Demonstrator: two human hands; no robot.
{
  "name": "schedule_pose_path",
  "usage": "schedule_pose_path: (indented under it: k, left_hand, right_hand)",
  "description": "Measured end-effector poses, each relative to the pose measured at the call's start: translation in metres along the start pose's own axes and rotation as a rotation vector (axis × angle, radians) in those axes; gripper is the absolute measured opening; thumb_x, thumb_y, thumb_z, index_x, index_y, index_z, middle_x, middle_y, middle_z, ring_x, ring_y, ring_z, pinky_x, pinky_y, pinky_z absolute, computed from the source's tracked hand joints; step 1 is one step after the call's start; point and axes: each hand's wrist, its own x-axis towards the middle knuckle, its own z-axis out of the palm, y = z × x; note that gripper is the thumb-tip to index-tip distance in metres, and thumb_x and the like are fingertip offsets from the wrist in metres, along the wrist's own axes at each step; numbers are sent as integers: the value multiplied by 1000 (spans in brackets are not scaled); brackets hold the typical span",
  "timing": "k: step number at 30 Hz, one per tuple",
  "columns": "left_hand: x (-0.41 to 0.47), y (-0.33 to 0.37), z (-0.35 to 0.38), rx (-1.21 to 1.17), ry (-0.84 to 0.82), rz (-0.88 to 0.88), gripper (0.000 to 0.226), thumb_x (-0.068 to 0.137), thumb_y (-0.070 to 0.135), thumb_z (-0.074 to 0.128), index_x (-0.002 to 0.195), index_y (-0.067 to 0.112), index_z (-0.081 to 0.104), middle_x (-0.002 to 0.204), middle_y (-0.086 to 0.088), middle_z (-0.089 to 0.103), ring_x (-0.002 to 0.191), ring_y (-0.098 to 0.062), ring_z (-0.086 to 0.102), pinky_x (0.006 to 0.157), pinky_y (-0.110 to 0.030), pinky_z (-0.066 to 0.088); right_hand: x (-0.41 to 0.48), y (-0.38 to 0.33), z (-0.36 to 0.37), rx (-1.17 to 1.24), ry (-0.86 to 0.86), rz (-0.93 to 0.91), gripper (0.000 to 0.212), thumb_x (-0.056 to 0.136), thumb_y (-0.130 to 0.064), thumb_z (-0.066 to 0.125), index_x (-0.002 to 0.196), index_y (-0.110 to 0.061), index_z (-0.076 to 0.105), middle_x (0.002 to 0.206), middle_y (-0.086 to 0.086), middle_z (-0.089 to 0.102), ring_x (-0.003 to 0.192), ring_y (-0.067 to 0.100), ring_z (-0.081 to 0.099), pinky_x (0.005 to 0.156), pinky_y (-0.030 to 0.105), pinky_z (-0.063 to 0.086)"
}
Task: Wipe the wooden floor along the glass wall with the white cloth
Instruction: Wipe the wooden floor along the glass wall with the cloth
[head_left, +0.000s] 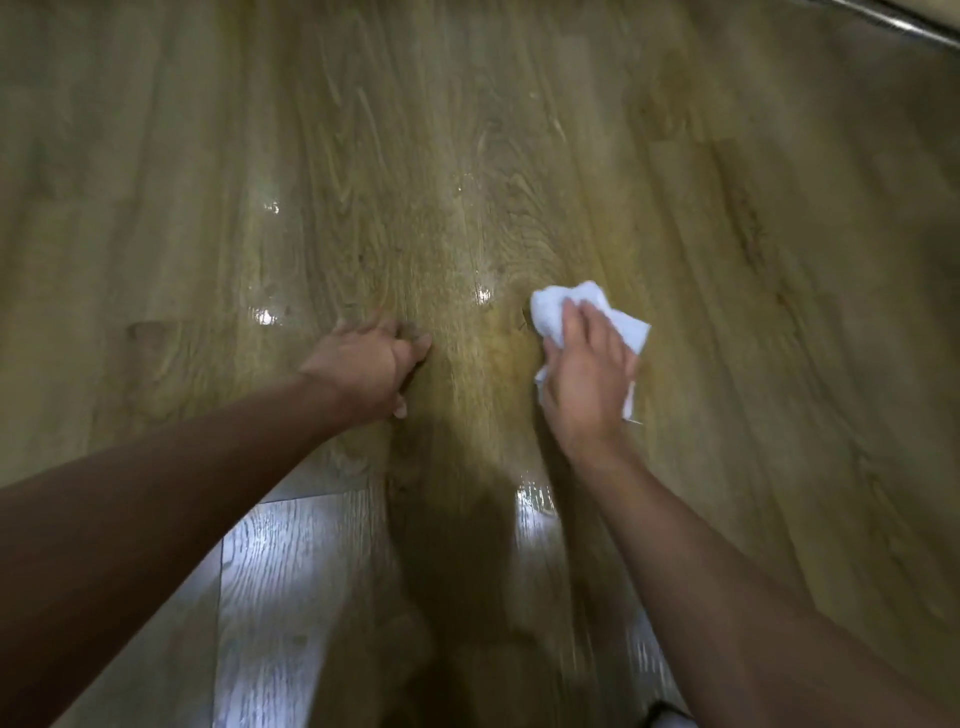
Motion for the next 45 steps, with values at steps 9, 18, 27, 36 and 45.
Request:
schedule_pose_path:
  k: [9, 18, 27, 36, 45]
  left_hand:
    - [20, 98, 14, -79, 83, 349, 80, 80, 57, 64, 147, 26, 31, 149, -7, 34, 140, -31, 29, 111, -39, 33]
    - [11, 118, -1, 66, 4, 284, 69, 87, 42, 64, 142, 18, 31, 152, -15, 17, 138, -46, 25, 106, -53, 37]
    - [24, 118, 15, 51, 31, 258, 67, 87, 34, 66, 140, 20, 29, 153, -14, 15, 139, -49, 21, 106, -57, 36]
    - [29, 85, 26, -71, 95, 381, 65, 87, 27, 60, 146, 26, 32, 157, -4, 17, 144, -33, 21, 116, -39, 27]
    - [4, 15, 19, -193, 226, 200, 43, 84, 25, 61, 126, 16, 54, 132, -11, 48, 112, -34, 57, 95, -37, 47]
  right_hand:
    - [-65, 119, -40, 110, 102, -2, 47, 85, -18, 47, 132, -11, 53, 137, 6, 53, 127, 22, 47, 101, 38, 36]
    - [-62, 97, -33, 1, -63, -182, 54, 86, -20, 49, 139, -12, 45, 146, 6, 43, 137, 22, 38, 113, 42, 27]
    - [-16, 148, -55, -26, 114, 264, 49, 88, -14, 51, 135, -4, 43, 140, 14, 44, 128, 31, 42, 107, 40, 34]
    - [-103, 108, -37, 51, -125, -372, 52, 87, -26, 36, 135, -11, 51, 143, 8, 47, 135, 23, 41, 109, 45, 34]
    - [-60, 11, -3, 148, 1, -112, 56, 85, -14, 60, 139, -11, 45, 150, 15, 35, 141, 29, 32, 115, 45, 22]
